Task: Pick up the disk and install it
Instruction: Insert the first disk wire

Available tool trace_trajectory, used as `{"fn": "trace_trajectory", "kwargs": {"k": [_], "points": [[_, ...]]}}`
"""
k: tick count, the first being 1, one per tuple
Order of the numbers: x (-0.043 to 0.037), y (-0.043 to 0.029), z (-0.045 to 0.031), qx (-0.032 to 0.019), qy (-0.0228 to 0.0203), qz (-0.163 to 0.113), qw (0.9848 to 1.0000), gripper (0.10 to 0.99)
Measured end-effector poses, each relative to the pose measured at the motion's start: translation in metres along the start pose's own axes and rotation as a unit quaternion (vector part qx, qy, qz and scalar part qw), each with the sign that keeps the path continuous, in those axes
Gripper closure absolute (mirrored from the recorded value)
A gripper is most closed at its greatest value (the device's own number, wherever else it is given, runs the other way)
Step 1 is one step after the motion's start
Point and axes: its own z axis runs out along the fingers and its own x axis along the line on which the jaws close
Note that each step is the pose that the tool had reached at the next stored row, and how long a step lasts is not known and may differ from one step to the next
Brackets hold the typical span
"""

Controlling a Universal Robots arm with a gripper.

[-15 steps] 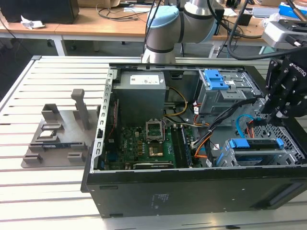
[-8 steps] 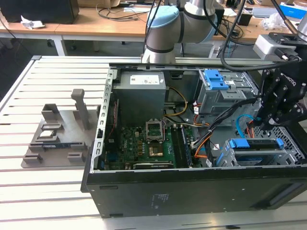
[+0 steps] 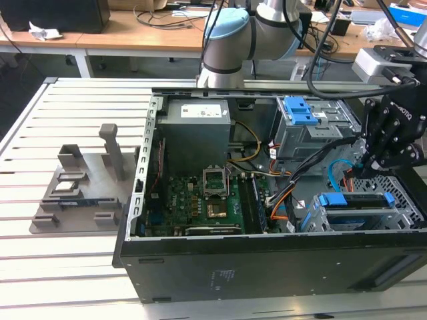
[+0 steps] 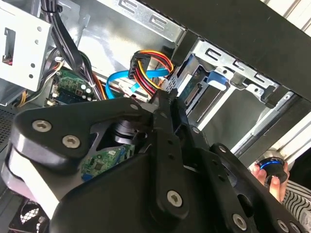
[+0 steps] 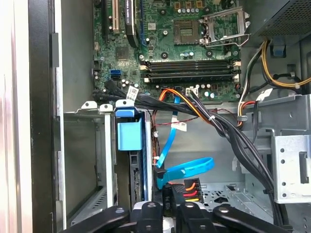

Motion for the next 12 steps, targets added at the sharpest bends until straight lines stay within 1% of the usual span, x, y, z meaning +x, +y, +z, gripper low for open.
{"fn": "trace_trajectory", "kwargs": {"k": [1, 2, 4, 6, 7, 8, 9, 11, 12], "points": [[0.0000, 0.0000, 0.0000, 0.0000, 0.0001, 0.000, 1.0000, 0.871], [0.0000, 0.0000, 0.0000, 0.0000, 0.0003, 0.000, 1.0000, 0.918], [0.0000, 0.0000, 0.0000, 0.0000, 0.0007, 0.000, 1.0000, 0.918], [0.0020, -0.0002, 0.0001, 0.0000, 0.0008, 0.000, 1.0000, 0.918], [0.0042, -0.0003, 0.0002, 0.0001, 0.0010, 0.000, 1.0000, 0.918], [0.0084, -0.0004, 0.0005, 0.0001, 0.0013, 0.000, 1.0000, 0.918], [0.0110, -0.0006, 0.0007, 0.0001, 0.0018, 0.000, 1.0000, 0.918], [0.0184, -0.0010, 0.0015, 0.0002, 0.0047, 0.000, 1.0000, 0.918], [0.0189, -0.0012, 0.0031, 0.0003, 0.0063, 0.000, 1.0000, 0.918]]}}
